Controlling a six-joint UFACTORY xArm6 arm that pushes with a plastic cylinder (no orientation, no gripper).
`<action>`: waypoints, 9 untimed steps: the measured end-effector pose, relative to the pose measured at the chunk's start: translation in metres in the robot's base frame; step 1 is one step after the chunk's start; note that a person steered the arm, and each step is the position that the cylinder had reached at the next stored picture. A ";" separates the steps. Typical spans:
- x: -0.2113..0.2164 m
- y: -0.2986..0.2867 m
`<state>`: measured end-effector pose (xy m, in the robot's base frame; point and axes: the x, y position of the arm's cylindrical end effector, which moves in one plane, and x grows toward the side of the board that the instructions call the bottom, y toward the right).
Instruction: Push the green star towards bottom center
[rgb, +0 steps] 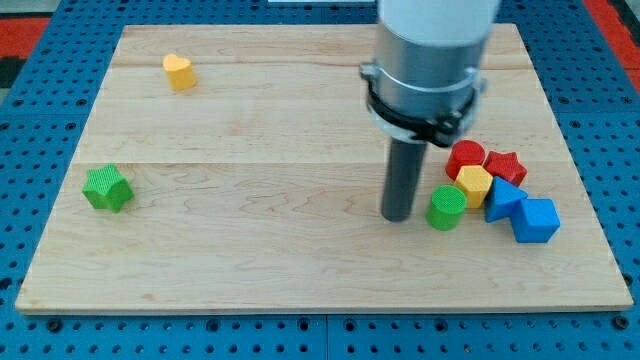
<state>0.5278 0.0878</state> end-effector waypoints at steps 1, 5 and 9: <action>0.015 0.031; -0.042 -0.107; -0.070 -0.360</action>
<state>0.4579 -0.2720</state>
